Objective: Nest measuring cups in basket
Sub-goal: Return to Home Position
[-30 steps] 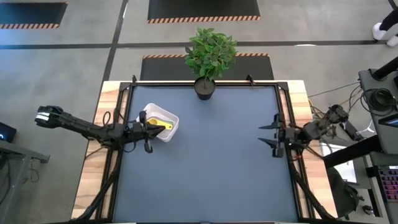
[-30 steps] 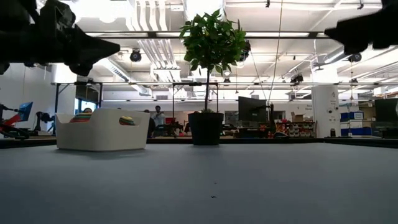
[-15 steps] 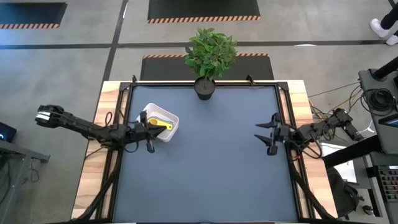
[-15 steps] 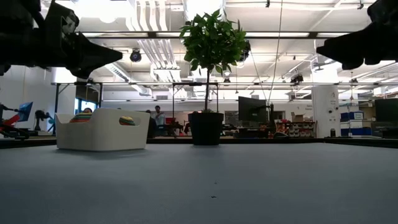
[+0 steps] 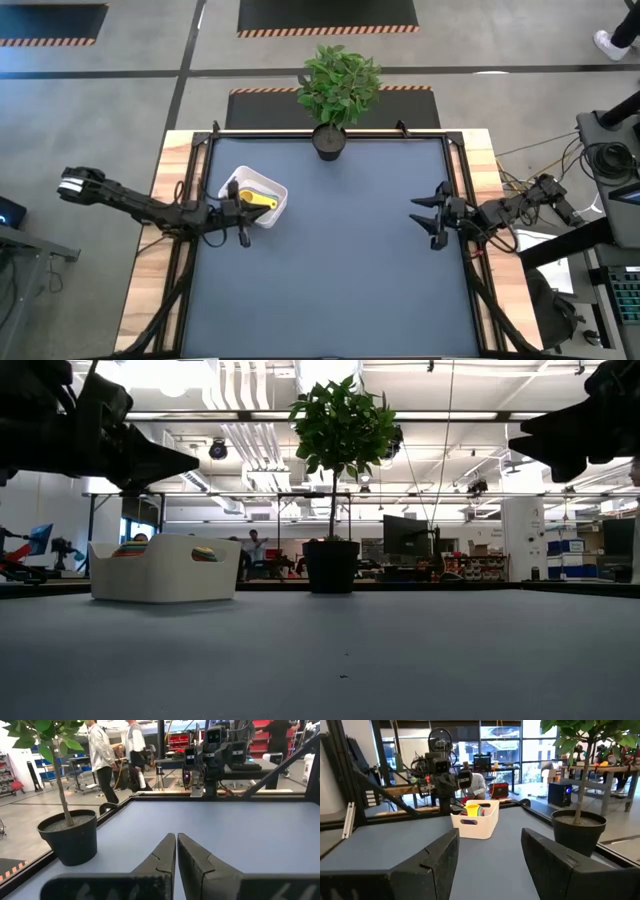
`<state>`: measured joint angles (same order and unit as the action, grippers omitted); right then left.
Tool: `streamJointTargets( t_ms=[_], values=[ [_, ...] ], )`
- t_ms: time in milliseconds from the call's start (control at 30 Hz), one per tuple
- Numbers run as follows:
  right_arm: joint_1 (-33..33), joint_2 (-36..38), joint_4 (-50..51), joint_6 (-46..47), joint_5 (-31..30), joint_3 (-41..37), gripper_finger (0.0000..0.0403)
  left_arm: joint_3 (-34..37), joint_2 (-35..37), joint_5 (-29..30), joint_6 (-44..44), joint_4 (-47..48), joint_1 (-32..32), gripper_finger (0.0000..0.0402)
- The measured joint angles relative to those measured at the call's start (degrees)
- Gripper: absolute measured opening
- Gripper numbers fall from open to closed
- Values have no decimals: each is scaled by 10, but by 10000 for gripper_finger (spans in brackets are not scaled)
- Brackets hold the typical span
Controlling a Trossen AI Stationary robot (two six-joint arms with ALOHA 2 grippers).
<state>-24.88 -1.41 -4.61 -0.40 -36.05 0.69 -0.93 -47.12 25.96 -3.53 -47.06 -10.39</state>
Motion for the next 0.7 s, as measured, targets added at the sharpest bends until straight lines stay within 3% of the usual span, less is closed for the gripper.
streamJointTargets(
  t_ms=[133, 300, 467, 700],
  values=[
    [10, 14, 0, -8, 3, 0, 203, 0, -14, 0, 0, 0, 0, 0],
    [84, 14, 5, 5, 23, 0, 203, 0, -32, 0, 0, 0, 0, 0],
    [142, 14, 7, -23, 85, -1, 203, -1, -48, 0, 0, 0, 0, 0],
    [190, 14, 14, -159, 196, -1, 203, -1, -73, 0, 0, 0, 0, 0]
  ],
)
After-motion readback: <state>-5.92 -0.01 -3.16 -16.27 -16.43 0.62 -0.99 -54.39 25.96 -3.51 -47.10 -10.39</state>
